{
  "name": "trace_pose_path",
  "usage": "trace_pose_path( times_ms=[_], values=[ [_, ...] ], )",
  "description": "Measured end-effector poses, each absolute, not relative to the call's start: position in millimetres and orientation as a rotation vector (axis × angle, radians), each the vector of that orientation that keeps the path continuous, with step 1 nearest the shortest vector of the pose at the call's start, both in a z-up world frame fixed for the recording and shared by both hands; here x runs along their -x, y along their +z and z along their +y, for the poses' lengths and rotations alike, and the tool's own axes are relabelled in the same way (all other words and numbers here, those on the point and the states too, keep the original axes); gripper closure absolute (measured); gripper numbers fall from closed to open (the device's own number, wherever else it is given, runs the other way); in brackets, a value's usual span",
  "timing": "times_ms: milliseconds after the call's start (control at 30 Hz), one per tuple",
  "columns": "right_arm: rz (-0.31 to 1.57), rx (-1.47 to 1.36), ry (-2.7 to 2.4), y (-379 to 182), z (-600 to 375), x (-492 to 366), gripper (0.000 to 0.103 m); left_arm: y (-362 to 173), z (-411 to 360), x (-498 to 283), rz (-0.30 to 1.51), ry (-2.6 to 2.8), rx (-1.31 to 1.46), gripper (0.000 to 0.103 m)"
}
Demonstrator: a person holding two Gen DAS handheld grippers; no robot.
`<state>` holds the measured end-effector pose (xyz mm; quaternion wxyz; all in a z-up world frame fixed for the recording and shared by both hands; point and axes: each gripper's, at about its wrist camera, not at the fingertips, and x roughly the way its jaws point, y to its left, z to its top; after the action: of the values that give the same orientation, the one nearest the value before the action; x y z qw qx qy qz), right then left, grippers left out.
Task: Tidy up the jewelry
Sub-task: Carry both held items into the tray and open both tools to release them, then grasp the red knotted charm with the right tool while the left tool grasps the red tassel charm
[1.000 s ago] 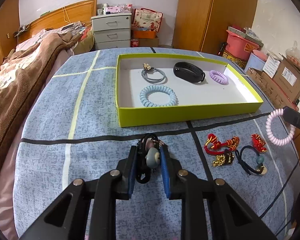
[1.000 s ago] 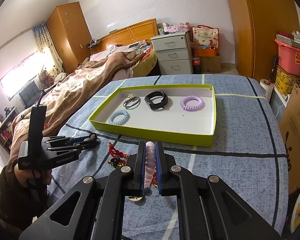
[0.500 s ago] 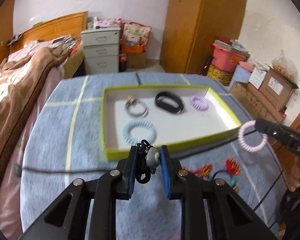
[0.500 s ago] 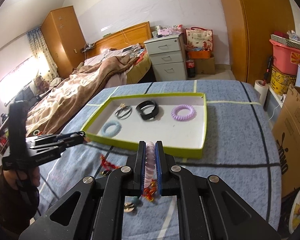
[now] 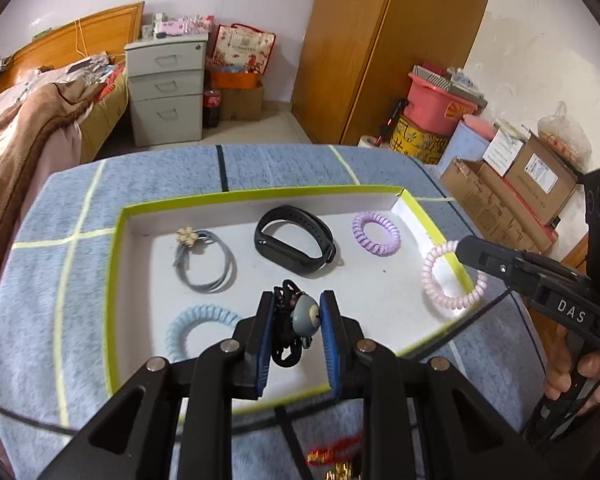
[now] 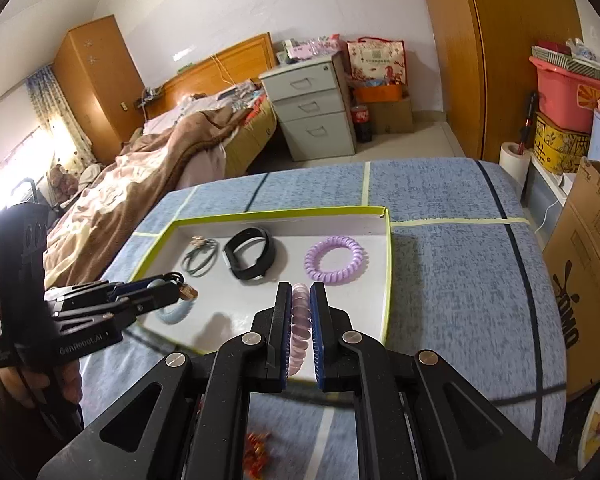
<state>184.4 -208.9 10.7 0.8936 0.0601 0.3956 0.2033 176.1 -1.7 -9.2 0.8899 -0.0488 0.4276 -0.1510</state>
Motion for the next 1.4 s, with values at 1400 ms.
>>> trace_pose_path(
  times_ms=[1400],
  values=[
    [0.912, 0.096, 0.32, -20.5, -196.3, -210.8, 0.09, -32.1, -19.6, -199.6, 0.962, -0.309, 0.073, 0.055]
  ],
)
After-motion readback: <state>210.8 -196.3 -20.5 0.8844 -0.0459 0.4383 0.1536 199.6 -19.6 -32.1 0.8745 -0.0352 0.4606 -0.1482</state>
